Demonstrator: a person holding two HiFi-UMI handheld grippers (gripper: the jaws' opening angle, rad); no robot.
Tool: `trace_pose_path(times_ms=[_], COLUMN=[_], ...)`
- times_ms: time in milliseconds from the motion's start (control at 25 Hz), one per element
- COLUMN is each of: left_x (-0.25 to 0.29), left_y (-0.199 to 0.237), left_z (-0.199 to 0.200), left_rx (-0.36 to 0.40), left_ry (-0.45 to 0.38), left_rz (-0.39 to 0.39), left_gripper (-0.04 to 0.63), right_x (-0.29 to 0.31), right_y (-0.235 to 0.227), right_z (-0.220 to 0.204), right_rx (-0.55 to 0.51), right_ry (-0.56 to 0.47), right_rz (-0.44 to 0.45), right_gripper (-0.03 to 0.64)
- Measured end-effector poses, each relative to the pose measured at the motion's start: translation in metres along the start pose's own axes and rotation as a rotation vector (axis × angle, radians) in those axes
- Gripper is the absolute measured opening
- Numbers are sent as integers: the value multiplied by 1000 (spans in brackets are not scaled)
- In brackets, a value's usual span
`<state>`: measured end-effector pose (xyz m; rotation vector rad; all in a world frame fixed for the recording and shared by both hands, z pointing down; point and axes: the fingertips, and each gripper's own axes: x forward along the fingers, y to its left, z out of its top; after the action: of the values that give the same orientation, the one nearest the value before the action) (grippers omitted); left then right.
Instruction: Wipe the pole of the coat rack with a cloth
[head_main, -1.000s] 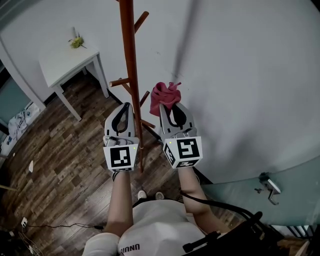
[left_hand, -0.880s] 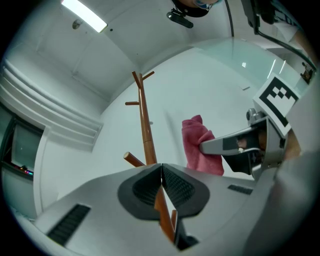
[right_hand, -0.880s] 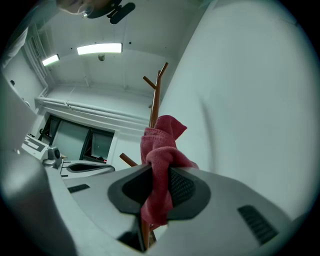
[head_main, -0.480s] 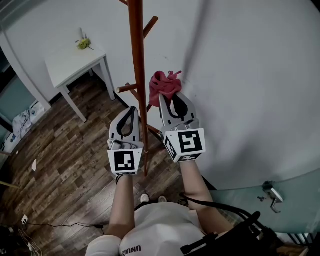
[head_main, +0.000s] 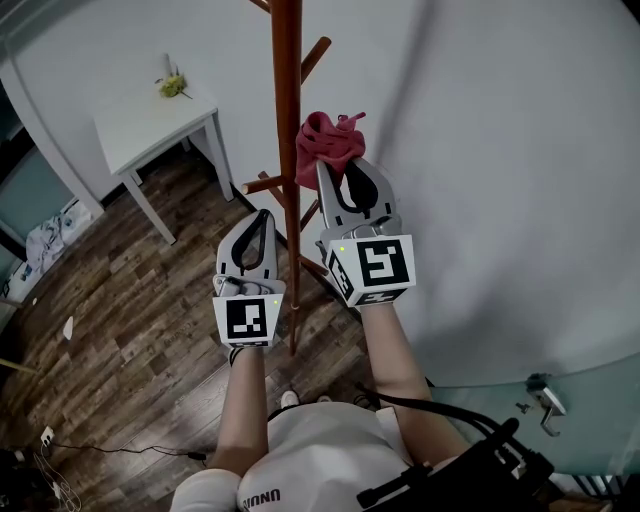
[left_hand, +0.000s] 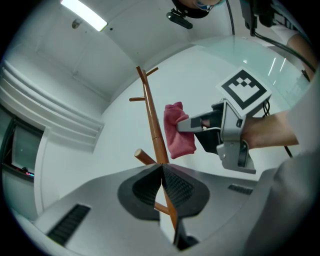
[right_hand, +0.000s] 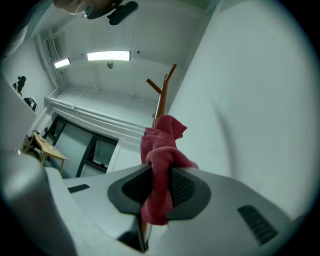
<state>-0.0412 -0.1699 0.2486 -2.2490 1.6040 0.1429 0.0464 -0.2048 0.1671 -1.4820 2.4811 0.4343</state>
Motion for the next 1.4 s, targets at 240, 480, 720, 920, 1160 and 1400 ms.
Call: trace_pose_path(times_ms=[240, 480, 720, 920, 1160, 1400], left_x=[-3, -4, -6, -5, -8, -8], left_y=[2, 0, -2, -1, -1, 1], left_z=[-2, -2, -2, 2, -4, -3], left_rx=[13, 36, 20, -5, 18, -10], left_ry=[4, 13, 14, -8, 20, 8], left_rz=[10, -2, 2, 12, 3, 14], left_gripper=[17, 17, 17, 17, 16, 17], right_x=[3, 5, 6, 8, 6, 4], right_y=[-1, -1, 3, 5, 5, 5], right_z=[11, 10, 6, -1, -12, -24], right_rx=[-11, -16, -23, -7, -6, -7], right_ry=[-29, -23, -8, 7, 28, 58], right_rz=[3, 7, 16, 19, 16, 12], right_gripper=[84, 84, 84, 84, 84, 84])
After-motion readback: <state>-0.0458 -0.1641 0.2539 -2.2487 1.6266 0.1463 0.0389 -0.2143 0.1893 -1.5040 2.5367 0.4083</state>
